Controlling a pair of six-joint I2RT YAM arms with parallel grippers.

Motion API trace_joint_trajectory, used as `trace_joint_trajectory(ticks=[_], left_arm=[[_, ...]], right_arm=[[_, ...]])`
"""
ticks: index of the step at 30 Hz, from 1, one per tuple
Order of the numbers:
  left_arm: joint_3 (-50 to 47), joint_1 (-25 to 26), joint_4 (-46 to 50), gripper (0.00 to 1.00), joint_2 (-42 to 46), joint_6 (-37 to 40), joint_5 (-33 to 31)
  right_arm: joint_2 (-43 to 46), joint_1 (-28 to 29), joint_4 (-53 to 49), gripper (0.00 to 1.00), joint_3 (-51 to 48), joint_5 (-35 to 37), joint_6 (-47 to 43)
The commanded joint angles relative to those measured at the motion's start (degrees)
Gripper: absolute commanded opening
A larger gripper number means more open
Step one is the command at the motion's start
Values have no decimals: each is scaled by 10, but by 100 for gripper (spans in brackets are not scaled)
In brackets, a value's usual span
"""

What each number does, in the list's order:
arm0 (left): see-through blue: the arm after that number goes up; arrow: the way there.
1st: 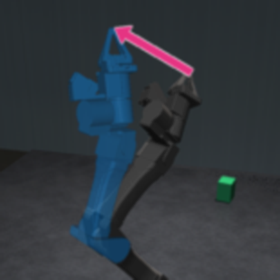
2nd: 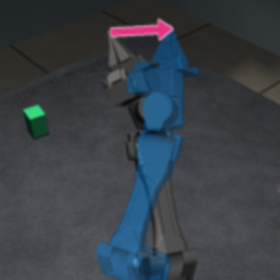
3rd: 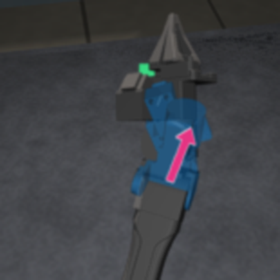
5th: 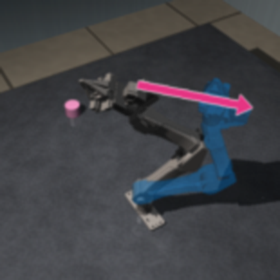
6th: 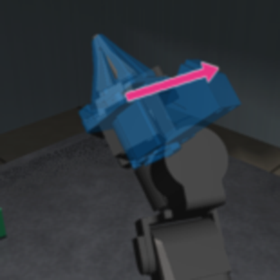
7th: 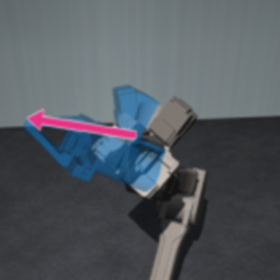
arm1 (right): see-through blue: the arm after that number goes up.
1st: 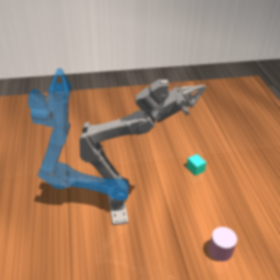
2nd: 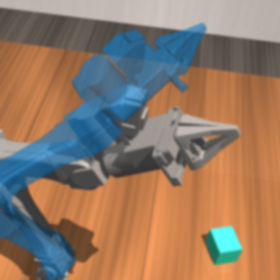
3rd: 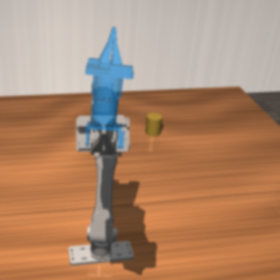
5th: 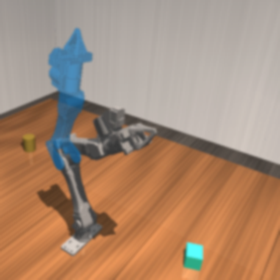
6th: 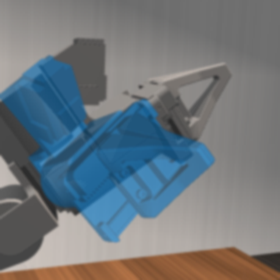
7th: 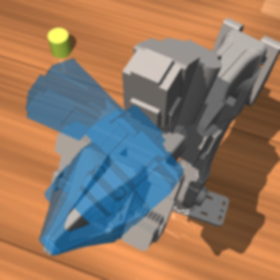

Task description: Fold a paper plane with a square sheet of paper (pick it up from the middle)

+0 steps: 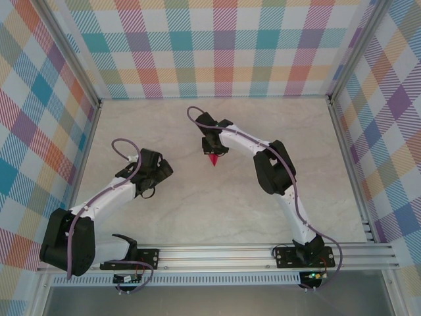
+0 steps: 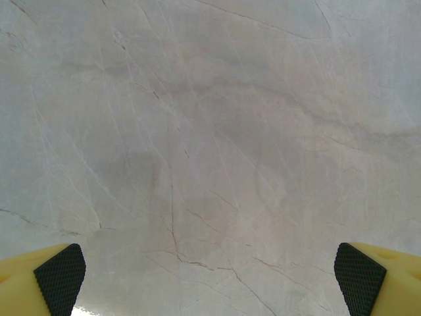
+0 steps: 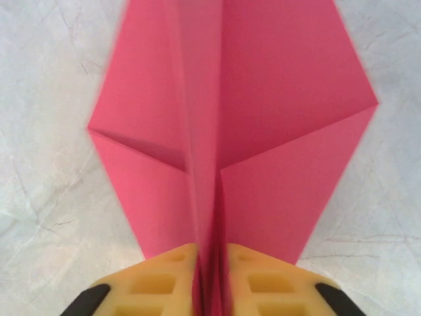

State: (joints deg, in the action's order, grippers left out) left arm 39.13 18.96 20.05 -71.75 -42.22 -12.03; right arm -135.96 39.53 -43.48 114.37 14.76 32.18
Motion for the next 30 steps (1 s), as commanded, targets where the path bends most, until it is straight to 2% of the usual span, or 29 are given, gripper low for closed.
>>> trace_joint_trajectory(ticks=[1,6,10,14,22,26,30], left_arm=[[8,-9,25,100,12,19,6],[47,-10,60,100,23,42,-17],[72,-16,71,100,41,65,-45],[92,-28,68,100,50,97,-59],[76,-56,-21,100,60,178,-85],[36,-73,-93,100,68,204,-120],[-18,-96,-161,100,86,234,-137]], right_arm=[[9,0,-34,25,28,-20,3],[98,0,-37,43,5,-18,-9],[190,-5,-25,55,-44,24,-26],[287,-27,17,66,-134,71,-37],[469,-127,127,100,-356,132,-78],[533,-181,153,100,-448,178,-76],[604,-233,229,100,-566,207,-71]])
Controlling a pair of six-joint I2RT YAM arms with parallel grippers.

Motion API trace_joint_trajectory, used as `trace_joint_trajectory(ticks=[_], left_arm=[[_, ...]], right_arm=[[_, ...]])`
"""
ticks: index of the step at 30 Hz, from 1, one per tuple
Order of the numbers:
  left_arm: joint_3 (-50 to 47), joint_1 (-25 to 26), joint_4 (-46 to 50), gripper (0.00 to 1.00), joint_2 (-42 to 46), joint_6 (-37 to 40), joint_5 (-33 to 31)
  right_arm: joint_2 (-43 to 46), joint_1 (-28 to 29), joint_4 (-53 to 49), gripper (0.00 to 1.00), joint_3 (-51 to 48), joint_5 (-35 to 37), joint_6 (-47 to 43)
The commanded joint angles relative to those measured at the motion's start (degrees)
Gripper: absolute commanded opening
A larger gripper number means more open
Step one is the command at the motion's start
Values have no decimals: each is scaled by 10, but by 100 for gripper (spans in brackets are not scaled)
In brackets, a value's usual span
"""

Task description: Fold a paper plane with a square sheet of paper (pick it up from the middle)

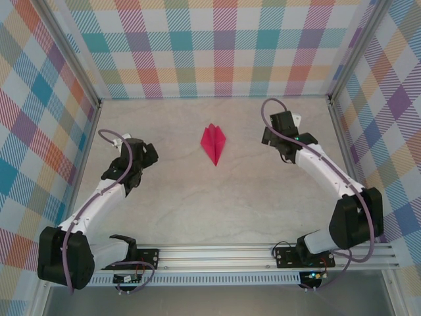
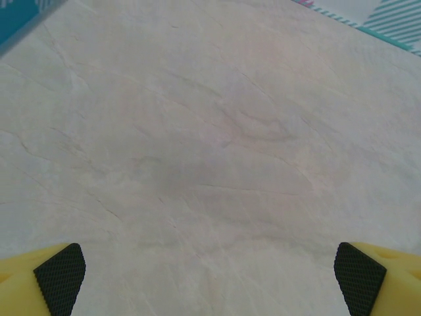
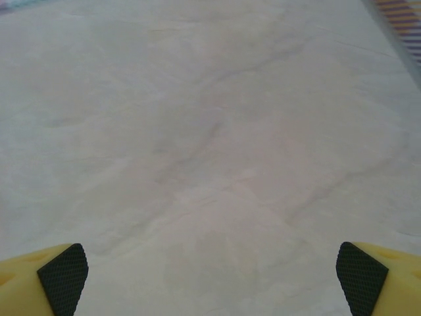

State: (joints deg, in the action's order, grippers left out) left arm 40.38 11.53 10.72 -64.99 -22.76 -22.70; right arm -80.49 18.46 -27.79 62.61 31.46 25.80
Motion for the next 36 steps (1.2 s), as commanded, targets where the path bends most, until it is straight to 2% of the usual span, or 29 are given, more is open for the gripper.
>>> trace_joint_trajectory(ticks=[1,7,13,23,30,36], left_arm=[[-42,-31,-81,100,22,43,-24],[-144,-55,-220,100,46,122,-7],[-211,-76,-363,100,26,187,45],[-238,-94,-527,100,-63,227,141],[-250,-106,-610,100,-114,225,203],[-234,-106,-652,100,-183,219,211]], right_arm=[[64,-34,96,100,-75,40,-8],[141,-95,263,100,-245,37,-49],[139,-122,397,100,-345,0,-138],[52,-127,622,100,-403,-115,-215],[27,-144,711,100,-422,-177,-230],[-31,-148,749,100,-410,-196,-239]])
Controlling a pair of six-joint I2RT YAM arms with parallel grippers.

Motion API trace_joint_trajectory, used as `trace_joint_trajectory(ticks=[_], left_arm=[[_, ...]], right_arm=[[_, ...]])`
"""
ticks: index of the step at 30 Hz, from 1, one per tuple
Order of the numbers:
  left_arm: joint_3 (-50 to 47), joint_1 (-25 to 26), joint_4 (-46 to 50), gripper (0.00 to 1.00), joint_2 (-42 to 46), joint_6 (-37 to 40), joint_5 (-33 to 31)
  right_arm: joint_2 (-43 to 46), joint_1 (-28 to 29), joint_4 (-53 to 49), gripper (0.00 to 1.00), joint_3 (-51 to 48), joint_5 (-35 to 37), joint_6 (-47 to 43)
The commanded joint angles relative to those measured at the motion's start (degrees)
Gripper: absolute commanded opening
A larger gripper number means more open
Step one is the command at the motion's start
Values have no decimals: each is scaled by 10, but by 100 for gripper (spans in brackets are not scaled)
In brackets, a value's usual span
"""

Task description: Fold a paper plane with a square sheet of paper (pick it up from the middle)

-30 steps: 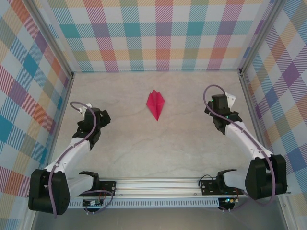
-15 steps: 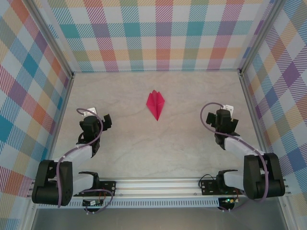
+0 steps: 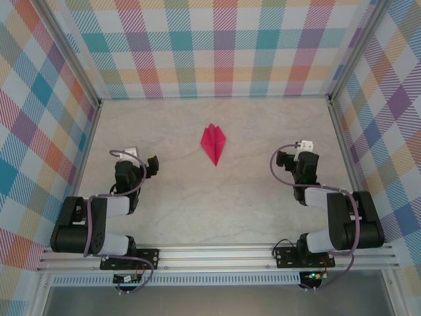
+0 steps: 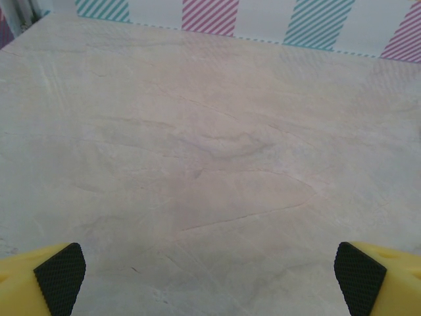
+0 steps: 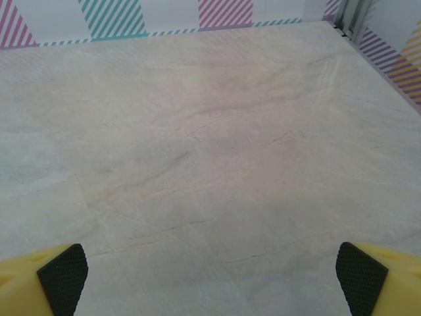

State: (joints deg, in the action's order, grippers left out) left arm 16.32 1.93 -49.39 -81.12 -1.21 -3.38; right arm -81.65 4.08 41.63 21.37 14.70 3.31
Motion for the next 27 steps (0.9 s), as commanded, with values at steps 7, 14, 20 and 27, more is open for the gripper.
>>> trace_joint_trajectory(ticks=[7,14,20,27], left_arm=[[23,-10,-64,100,-77,-1,12],[58,0,-3,100,-83,-2,-29],[75,20,24,100,-85,22,-37],[84,20,39,100,-86,33,-1]], right_arm=[[-57,-10,68,100,11,-57,-18],[-59,-14,67,100,13,-62,-14],[-58,-15,67,100,13,-63,-14],[-59,-16,66,100,14,-63,-14]])
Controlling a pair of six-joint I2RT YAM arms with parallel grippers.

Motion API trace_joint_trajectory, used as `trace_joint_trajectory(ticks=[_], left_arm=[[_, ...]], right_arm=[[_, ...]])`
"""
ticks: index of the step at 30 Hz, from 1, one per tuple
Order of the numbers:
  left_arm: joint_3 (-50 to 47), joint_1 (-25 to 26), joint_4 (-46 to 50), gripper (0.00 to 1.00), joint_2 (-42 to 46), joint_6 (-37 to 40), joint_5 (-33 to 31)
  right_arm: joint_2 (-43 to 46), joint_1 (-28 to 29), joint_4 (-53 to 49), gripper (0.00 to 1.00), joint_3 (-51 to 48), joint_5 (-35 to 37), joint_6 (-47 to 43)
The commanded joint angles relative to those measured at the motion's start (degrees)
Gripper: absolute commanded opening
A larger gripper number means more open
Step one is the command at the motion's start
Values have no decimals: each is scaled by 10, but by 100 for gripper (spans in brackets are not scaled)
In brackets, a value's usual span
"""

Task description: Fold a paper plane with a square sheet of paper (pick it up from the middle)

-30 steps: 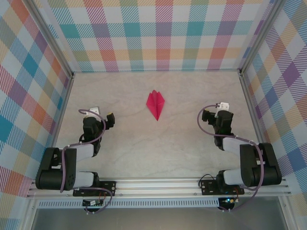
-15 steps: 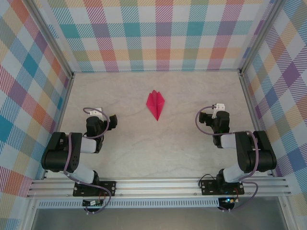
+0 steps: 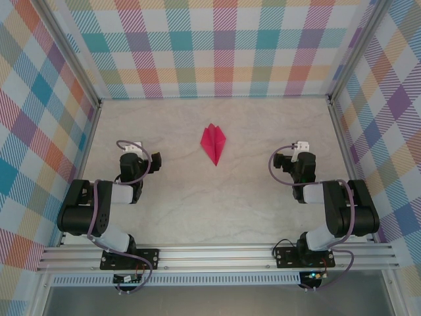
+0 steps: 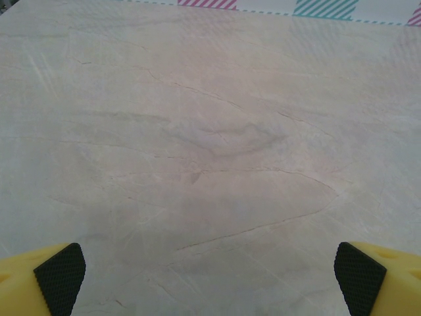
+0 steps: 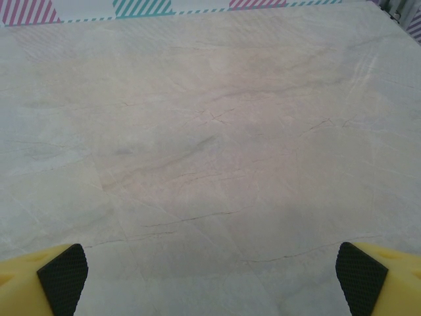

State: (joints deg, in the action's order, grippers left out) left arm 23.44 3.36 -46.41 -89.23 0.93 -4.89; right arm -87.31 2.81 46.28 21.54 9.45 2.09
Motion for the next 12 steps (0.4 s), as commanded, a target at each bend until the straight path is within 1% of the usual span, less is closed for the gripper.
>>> trace_joint_trajectory(ticks=[1,12], left_arm=[[13,5,10,100,-5,12,14],[13,5,11,100,-6,12,15]], right_arm=[[-2,-3,20,100,12,-11,-2],[-2,-4,20,100,11,-12,-2]])
